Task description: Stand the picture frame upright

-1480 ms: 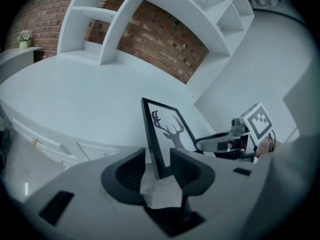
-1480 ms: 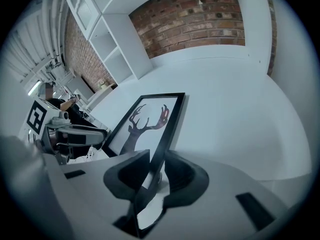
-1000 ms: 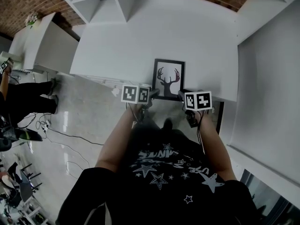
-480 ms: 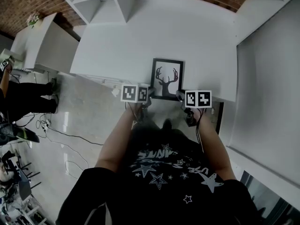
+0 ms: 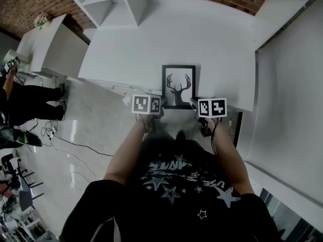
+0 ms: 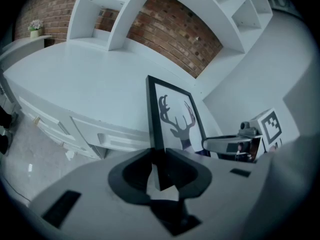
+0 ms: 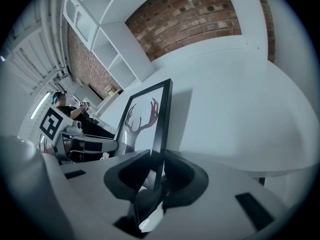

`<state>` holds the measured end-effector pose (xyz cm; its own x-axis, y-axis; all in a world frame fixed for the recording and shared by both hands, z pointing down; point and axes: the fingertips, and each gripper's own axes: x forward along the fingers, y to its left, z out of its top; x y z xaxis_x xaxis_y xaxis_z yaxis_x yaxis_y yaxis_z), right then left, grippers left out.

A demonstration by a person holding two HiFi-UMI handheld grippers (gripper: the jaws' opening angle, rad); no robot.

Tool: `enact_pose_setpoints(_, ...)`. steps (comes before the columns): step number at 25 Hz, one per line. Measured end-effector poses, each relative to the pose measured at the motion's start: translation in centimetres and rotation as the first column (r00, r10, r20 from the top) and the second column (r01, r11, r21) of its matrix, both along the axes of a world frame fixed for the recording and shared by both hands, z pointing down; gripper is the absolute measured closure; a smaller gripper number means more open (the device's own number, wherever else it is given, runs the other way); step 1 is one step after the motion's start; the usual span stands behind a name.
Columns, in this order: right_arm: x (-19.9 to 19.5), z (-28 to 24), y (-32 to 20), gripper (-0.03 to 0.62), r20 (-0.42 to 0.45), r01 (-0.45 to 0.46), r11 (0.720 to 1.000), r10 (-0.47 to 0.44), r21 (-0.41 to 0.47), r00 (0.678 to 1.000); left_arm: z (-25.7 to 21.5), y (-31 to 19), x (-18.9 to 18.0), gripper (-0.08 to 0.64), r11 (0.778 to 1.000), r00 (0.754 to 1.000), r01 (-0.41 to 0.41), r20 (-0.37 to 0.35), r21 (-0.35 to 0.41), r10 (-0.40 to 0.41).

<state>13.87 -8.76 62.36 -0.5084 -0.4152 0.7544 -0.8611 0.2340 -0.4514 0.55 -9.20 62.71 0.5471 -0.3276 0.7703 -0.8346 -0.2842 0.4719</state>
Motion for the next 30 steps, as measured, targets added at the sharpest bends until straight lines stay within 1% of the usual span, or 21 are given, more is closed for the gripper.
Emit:
enact_pose_setpoints(5,0.5,-2.5,-1.3,0.499,0.035,0.041,0.994,-0.045,0.097,0.998,-2.0,-0.6,0.5,0.465,0.997,0.999,0.053,-0.015,0.064,-0.053)
enact_pose_setpoints(8,0.5,-4.1,-1.9,0.499,0.043,0.066,0.987,-0.072,0.147,0.996,-3.7,-0.9,0.5,0.465,0.989,0.995,0.099,-0.015,0.108,-0.098)
enact_pose_setpoints(11,-0.9,-5.4,-3.2,0.499,0.068,0.108,0.976,-0.122,0.189,0.99,-5.6,-1.5,-0.9,0.465,0.975,0.988,0.154,-0.012,0.163,-0.154)
enact_pose_setpoints(14,-2.6,-7.2,-4.3,0.499,0.082,0.139,0.959,-0.164,0.247,0.983,-7.5,-2.1,-2.6,0.465,0.961,0.983,0.181,-0.022,0.211,-0.18)
enact_pose_setpoints(19,-6.2,-9.3,-6.6,0.499,0.073,0.181,0.923,-0.218,0.339,0.973,-9.1,-3.9,-6.0,0.465,0.937,0.975,0.219,-0.039,0.271,-0.217)
enact_pose_setpoints(22,-7.9,-9.9,-8.5,0.499,0.066,0.191,0.911,-0.23,0.366,0.971,-9.4,-5.8,-7.7,0.465,0.928,0.972,0.235,-0.054,0.29,-0.229)
enact_pose_setpoints(24,-9.1,-10.0,-9.9,0.499,0.057,0.193,0.907,-0.23,0.374,0.971,-9.6,-7.1,-8.9,0.465,0.924,0.972,0.234,-0.06,0.304,-0.226)
enact_pose_setpoints(27,-11.1,-10.3,-12.2,0.499,0.04,0.189,0.904,-0.22,0.383,0.975,-10.2,-9.8,-10.9,0.466,0.918,0.976,0.216,-0.059,0.332,-0.208)
enact_pose_setpoints(30,-12.4,-10.8,-15.0,0.499,0.022,0.166,0.896,-0.192,0.411,0.981,-10.6,-13.0,-12.3,0.466,0.916,0.981,0.194,-0.069,0.35,-0.182)
